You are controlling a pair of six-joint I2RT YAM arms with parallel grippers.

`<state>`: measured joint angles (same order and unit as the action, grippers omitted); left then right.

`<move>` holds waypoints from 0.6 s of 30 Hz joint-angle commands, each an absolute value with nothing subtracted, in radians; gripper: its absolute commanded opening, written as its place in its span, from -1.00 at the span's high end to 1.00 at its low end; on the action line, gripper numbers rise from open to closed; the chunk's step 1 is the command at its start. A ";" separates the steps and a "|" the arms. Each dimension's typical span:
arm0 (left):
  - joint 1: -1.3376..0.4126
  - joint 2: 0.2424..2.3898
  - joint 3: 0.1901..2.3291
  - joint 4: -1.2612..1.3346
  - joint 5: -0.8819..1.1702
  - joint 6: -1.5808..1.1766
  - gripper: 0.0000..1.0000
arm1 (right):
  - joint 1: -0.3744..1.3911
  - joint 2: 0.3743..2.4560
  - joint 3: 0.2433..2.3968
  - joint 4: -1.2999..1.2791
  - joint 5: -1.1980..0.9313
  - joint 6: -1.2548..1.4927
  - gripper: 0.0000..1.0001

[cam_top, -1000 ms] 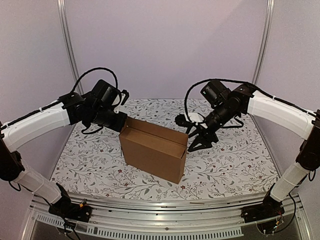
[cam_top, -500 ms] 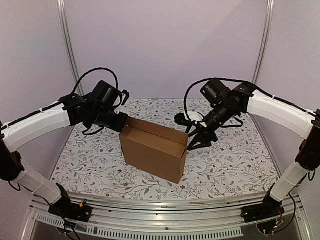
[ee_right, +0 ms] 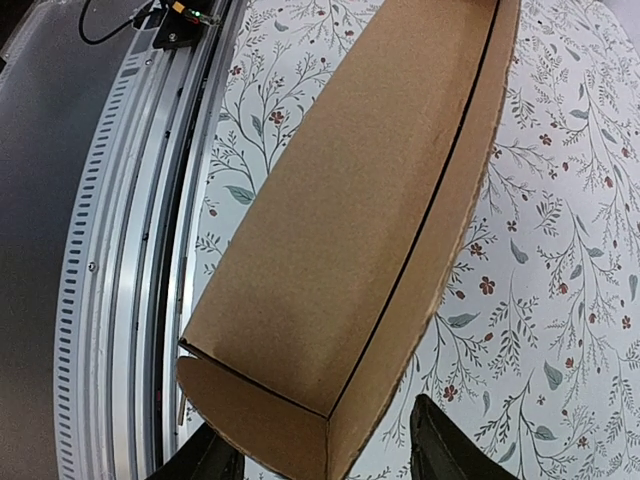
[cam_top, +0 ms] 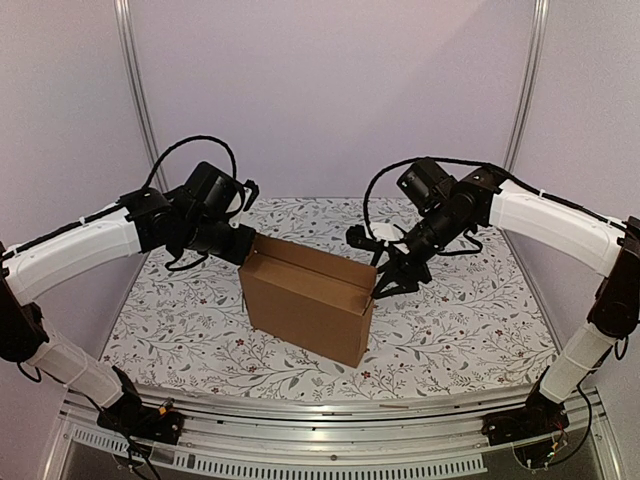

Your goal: Fold the paper box

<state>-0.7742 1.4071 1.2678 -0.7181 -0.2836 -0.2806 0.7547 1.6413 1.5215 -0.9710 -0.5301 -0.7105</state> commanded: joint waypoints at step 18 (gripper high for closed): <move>-0.807 1.370 1.115 -0.741 -0.253 -0.273 1.00 | 0.810 1.650 1.530 -0.960 -0.437 -0.710 -0.10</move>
<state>-0.7830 1.3521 1.1828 -0.6369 -0.2970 -0.2806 0.7834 1.6413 1.5211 -0.9707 -0.4782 -0.7147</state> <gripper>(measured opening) 0.023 0.552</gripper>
